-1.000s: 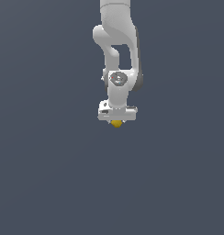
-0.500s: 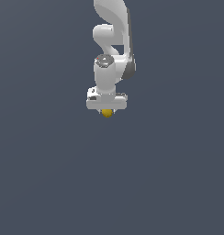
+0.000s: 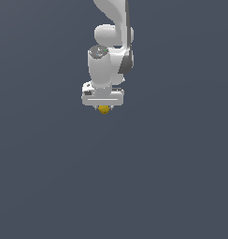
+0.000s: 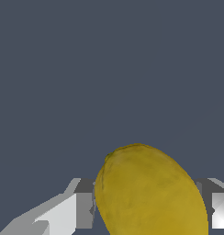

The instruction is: Pick up the object and move it to a goal position.

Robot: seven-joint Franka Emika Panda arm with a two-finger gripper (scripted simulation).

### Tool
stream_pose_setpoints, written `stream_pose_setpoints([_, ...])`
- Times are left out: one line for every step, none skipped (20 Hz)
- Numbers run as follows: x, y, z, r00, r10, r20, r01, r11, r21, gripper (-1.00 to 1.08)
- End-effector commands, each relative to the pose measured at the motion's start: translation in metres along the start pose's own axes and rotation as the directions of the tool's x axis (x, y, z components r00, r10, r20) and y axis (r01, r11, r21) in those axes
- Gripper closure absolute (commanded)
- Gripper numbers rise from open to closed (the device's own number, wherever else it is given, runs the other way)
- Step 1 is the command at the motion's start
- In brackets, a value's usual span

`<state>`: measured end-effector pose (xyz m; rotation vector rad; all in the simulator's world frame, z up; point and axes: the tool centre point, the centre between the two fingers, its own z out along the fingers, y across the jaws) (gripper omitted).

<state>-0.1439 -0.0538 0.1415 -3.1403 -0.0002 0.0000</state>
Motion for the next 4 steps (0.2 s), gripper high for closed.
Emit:
stream_pose_setpoints([-0.0005, 0.0016, -0.002, 1.0, -0.001, 0.0, 0.001, 1.0, -0.001, 1.08])
stream_pose_setpoints([-0.0002, 0.0015, -0.0019, 1.0, -0.001, 0.0, 0.001, 1.0, -0.001, 1.08])
stream_pose_setpoints([0.0002, 0.0011, -0.0015, 1.0, -0.001, 0.0, 0.001, 1.0, -0.001, 1.08])
stream_pose_setpoints([0.0004, 0.001, -0.0014, 1.0, -0.001, 0.0, 0.001, 1.0, -0.001, 1.08])
